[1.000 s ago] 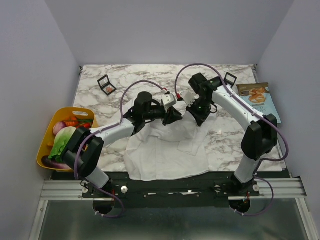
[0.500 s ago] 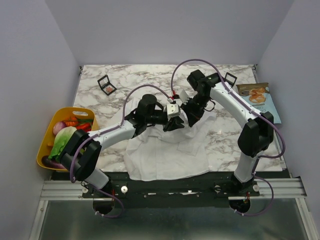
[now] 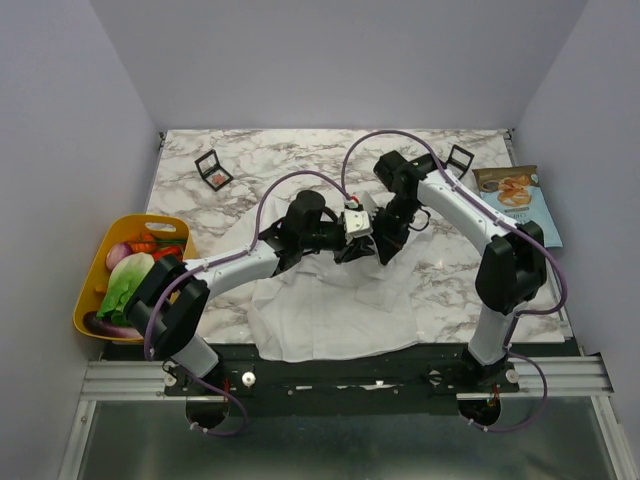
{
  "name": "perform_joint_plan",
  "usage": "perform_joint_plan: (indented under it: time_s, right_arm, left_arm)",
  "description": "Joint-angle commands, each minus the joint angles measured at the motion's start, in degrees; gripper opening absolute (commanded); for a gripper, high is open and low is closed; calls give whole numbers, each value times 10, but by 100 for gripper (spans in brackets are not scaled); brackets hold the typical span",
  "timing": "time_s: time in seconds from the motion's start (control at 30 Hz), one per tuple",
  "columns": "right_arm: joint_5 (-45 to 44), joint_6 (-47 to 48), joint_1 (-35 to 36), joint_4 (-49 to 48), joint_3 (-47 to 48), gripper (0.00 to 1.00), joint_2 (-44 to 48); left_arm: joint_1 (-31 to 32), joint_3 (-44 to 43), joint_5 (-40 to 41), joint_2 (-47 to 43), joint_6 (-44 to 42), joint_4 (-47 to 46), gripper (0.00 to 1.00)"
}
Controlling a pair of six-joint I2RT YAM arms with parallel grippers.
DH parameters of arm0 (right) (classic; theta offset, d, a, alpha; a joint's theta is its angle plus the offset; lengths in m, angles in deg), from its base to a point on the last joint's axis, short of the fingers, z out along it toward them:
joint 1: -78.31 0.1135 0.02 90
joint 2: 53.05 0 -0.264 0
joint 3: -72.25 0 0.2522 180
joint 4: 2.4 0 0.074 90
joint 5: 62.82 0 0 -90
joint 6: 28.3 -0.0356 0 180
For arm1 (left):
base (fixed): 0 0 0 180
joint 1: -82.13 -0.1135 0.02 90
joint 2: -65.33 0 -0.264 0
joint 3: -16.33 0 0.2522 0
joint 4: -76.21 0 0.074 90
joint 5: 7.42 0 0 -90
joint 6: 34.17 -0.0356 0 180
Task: Remove the brooch from the garment
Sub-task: Remove the brooch from the clothes.
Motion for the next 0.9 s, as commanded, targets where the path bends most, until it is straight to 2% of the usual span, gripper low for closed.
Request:
perform_joint_plan:
  time_s: [0.0,0.27,0.53,0.7,0.87]
  right_arm:
    - [17,21,2,111,-15,1,14]
    - [52,38,2,112,-10,1,25]
    - [70,57,2,112,-24,1,44]
    - [75,65,2,112,-32,1,48]
    - [73,67,1,108,-47,1,47]
  left_arm:
    - [1,2,46,1,-26,-7,37]
    - [1,-11,-64,23,-35,27,40]
    - [1,-19,-90,38,-43,47,40]
    - [-2,-12,-92,38,-20,19,40]
    - [-18,1,-127,38,30,-33,40]
